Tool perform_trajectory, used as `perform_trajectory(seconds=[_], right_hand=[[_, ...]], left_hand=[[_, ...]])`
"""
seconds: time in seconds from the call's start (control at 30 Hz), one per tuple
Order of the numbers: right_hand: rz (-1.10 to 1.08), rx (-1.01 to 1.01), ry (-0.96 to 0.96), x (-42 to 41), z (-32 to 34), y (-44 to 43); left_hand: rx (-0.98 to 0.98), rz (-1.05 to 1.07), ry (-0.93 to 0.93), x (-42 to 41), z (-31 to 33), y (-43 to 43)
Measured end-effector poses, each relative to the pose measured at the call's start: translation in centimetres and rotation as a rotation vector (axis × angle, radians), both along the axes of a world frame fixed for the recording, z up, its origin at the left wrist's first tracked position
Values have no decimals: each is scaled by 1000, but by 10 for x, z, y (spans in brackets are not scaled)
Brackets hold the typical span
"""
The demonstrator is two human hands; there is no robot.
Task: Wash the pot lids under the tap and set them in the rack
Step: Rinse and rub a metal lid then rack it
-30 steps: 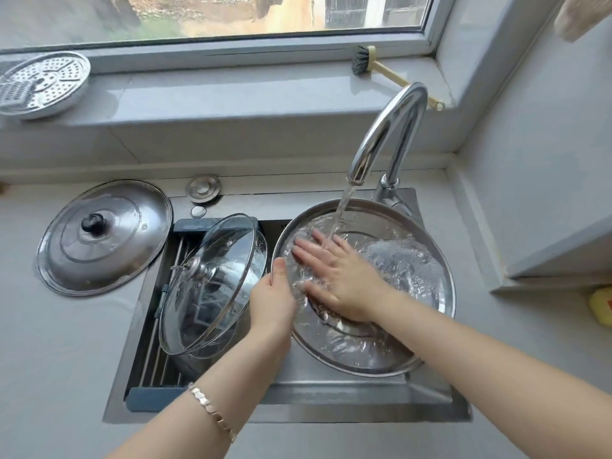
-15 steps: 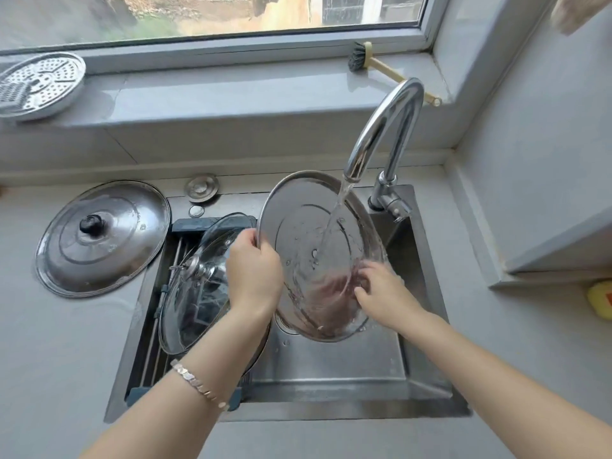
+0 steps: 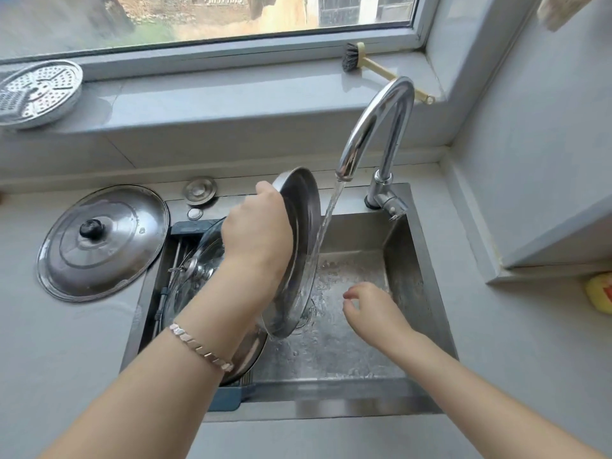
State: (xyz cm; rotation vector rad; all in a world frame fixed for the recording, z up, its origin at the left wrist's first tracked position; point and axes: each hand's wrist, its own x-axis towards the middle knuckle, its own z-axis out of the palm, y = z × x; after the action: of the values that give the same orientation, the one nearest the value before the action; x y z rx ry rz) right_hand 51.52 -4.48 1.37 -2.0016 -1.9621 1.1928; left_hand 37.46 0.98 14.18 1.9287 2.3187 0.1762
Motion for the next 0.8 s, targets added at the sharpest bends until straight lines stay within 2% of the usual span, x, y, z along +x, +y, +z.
perform_trajectory(seconds=[0.07, 0.17, 0.27, 0.37, 0.47, 0.6, 0.7, 0.8], right_hand=[[-33, -1, 100, -6, 3, 0], [-114, -62, 233, -22, 1, 6], [-261, -109, 90, -33, -11, 24], [-239, 22, -64, -45, -9, 42], [14, 248, -5, -62, 3, 53], [441, 378, 49, -61, 11, 48], [747, 394, 160, -42, 11, 28], [796, 320, 301, -13, 10, 12]], left_hand=[[-13, 59, -107, -11, -9, -2], [-69, 173, -380, -26, -31, -6], [-76, 238, -617, -28, -48, -16], [7, 291, -752, -18, -53, -28], [27, 304, -827, -13, -60, -31], [50, 414, -935, -12, -68, -32], [121, 457, -997, -15, -72, -31], [207, 400, -961, -16, -71, -31]])
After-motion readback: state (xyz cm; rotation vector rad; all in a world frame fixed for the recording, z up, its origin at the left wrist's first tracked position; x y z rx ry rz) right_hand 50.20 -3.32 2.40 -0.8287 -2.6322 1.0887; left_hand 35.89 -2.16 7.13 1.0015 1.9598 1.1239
